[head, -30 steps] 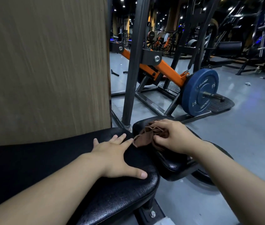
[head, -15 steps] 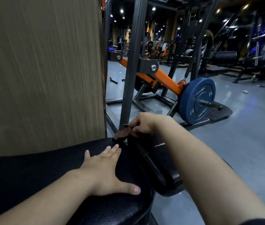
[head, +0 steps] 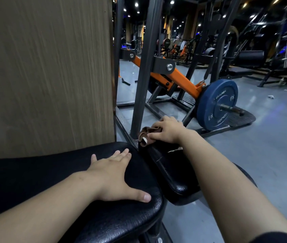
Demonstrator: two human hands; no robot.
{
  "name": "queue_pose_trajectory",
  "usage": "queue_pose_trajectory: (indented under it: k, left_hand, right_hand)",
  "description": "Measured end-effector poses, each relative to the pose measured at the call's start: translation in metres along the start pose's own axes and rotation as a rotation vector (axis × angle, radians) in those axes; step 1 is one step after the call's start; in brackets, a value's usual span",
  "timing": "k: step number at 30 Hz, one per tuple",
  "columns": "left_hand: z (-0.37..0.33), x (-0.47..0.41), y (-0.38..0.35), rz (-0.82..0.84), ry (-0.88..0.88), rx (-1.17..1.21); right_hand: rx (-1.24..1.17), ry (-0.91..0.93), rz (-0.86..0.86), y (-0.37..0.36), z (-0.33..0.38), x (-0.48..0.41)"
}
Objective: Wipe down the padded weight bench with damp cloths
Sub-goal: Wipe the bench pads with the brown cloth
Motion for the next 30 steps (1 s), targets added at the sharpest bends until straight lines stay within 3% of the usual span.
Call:
queue_pose_trajectory:
  k: [3, 15, 21, 26, 30]
  left_hand:
    - [0.000, 0.000, -0.001, 0.001, -0.001, 0.005]
    - [-0.001, 0.001, -0.002, 0.007, 0.009, 0.018]
    - [-0.001, 0.001, -0.002, 0.003, 0.007, 0.019]
    - [-0.001, -0.001, -0.003, 0.007, 0.009, -0.001]
    - [-0.001, -0.003, -0.002, 0.016, 0.008, -0.012]
  right_hand:
    - [0.009, -0.107, 0.046, 0.008, -0.025, 0.003]
    - [-0.633, -0.126, -0.042, 0.009, -0.088, 0.055]
    - [-0.761, -0.143, -0.112, 0.004, -0.113, 0.121]
    - [-0.888, -0.155, -0.380, -0.025, -0.110, 0.179]
    - [-0.798, -0.117, -0.683, -0.050, -0.080, 0.213]
Point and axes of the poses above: each hand's wrist, its own x-axis away from the middle knuckle, its own y-axis out of the back of the hand, z = x × y, the point moved 2 cm from there along -x, towards the middle knuckle, and after that the axes turned 4 degrees about -x, right-handed, at the moved point
